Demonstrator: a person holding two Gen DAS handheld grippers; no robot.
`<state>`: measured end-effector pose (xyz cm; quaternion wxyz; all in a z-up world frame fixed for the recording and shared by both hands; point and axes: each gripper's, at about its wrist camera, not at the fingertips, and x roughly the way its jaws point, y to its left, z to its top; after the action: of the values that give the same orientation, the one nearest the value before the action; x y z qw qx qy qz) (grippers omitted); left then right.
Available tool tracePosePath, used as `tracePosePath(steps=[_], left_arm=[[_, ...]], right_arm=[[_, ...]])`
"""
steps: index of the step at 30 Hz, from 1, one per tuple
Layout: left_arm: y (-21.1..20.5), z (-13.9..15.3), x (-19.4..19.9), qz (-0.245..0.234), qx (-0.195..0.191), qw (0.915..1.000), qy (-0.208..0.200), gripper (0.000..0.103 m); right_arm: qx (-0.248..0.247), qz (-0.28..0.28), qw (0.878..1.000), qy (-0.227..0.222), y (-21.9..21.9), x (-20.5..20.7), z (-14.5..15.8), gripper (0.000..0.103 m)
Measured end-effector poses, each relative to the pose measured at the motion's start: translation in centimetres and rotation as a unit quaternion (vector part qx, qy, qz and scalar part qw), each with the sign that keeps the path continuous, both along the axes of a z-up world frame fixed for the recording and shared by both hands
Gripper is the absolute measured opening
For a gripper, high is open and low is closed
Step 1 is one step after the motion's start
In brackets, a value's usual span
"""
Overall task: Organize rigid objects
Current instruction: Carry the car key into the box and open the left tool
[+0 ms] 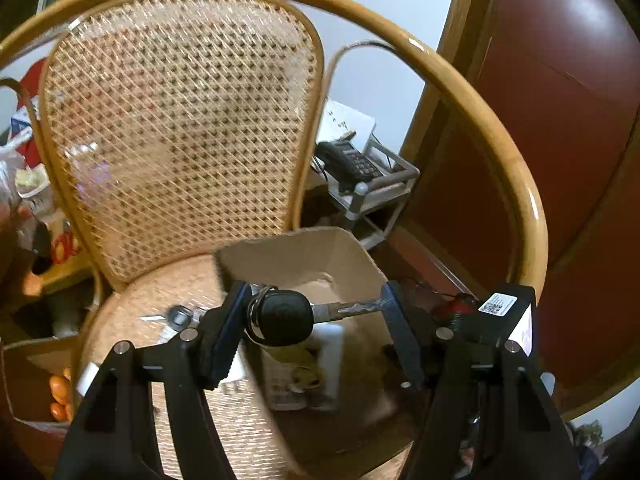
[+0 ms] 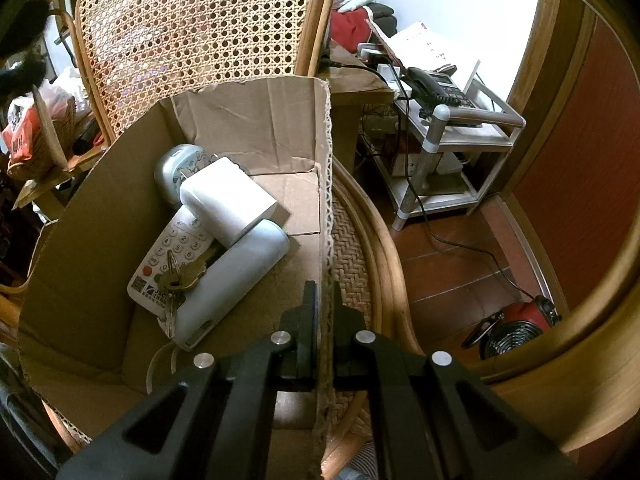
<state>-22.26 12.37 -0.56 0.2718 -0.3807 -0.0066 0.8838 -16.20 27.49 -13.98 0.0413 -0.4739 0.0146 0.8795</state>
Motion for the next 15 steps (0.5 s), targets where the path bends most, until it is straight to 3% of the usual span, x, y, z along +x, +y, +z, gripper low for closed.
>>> tracePosePath(steps=[7,15], left_arm=[[1.8,-3.6,-0.2,0.000,-0.003,0.9993,-0.036,0.066],[2.1,-4.8,0.1,0.002,-0.007,0.9989,-0.046,0.066]], right_arm=[[0.000,0.000,1.000,0.000,0.0,0.0,0.0,0.006],[0.000,0.000,1.000,0.000,0.0,0.0,0.0,0.006]])
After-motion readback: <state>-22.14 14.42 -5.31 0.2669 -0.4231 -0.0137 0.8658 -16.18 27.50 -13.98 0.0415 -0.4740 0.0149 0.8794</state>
